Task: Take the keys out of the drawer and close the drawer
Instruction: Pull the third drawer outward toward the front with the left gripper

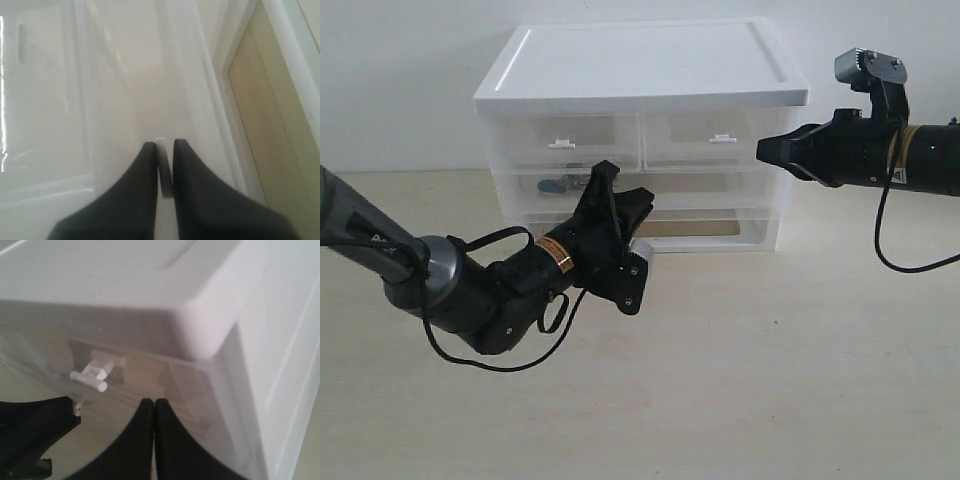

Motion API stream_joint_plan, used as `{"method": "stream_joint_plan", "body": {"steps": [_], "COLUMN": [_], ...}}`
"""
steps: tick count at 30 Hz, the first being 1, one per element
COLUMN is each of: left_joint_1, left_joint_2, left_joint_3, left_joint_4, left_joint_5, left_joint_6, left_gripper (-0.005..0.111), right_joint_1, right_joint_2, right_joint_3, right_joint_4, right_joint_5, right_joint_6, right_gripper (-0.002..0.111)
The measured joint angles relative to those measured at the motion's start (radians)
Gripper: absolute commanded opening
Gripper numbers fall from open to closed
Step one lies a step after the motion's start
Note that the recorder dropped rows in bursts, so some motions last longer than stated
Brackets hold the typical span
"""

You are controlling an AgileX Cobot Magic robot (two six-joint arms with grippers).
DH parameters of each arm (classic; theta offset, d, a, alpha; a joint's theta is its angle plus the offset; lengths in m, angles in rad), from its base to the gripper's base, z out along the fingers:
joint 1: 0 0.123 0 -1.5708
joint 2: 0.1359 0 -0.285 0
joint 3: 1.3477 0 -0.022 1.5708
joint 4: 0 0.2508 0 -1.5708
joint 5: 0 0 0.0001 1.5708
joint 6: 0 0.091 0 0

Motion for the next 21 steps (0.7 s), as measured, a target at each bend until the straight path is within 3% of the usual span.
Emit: {"method": "stream_joint_plan", "body": {"steps": [10,21], "left_joint_1": [-0.109,-0.183], "left_joint_2": [-0.006,-0.116], "left_joint_3": [0.149,0.300], "left_joint_4": [-0.150,-0.212], "left_joint_5": [-0.168,-0.146], "left_joint_6": [0.089,0.087], "left_gripper": [0.004,0.004], "right_joint_1": [0.002,0.002], "right_joint_2": [0.000,0.000], "right_joint_3": [0.000,0.000], "right_joint_4": [0.000,0.000], "right_joint_5": [0.008,0.009], "right_joint_6": [-0.002,-0.004], "right_gripper": [0.000,0.000]}}
